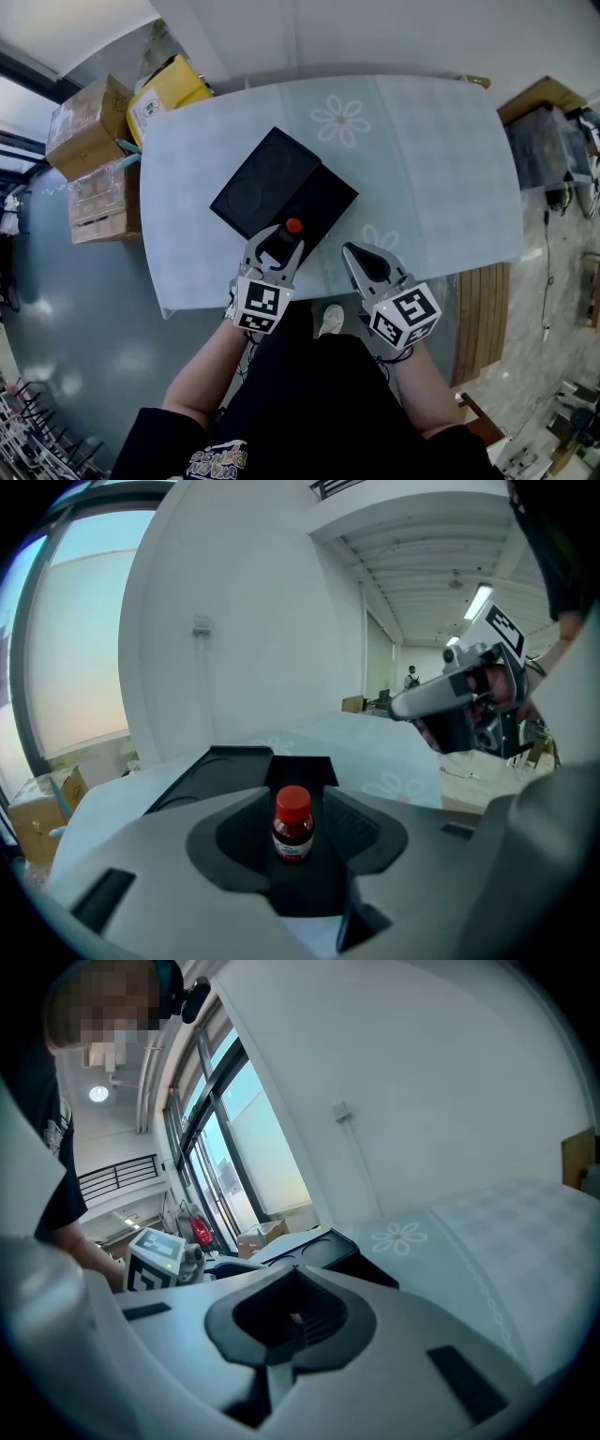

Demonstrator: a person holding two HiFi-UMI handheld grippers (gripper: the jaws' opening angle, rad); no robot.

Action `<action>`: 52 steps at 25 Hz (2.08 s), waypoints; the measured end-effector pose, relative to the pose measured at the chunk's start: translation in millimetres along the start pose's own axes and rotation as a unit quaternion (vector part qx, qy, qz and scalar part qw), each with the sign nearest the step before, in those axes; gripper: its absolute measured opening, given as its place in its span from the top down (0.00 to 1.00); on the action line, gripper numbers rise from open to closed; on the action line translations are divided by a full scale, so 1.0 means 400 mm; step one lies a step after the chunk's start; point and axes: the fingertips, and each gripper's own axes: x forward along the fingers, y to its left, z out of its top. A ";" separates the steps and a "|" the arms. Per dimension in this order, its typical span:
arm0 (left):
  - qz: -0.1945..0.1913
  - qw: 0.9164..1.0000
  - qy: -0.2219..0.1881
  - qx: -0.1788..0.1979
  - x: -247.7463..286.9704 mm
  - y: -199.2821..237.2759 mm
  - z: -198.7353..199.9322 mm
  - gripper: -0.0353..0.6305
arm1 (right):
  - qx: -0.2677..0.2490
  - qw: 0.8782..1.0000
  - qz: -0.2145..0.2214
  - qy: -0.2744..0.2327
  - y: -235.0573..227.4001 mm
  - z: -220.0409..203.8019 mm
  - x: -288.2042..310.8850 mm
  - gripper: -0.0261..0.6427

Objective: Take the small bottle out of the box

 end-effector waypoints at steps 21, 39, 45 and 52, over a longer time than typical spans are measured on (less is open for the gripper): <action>-0.013 0.999 0.035 0.016 0.109 0.003 -0.033 0.69 | 0.027 1.000 -0.009 0.011 -0.057 -0.016 0.047 0.93; 0.005 1.000 0.006 -0.030 0.074 0.022 0.009 0.70 | 0.017 1.000 -0.007 0.003 -0.050 -0.014 0.005 0.93; 0.004 0.999 -0.007 -0.046 0.026 0.001 0.044 0.70 | 0.000 1.000 0.002 -0.008 -0.020 -0.003 -0.032 0.93; 0.006 0.998 -0.022 -0.065 -0.067 -0.065 0.081 0.70 | -0.024 0.999 0.021 -0.024 0.031 0.012 -0.101 0.93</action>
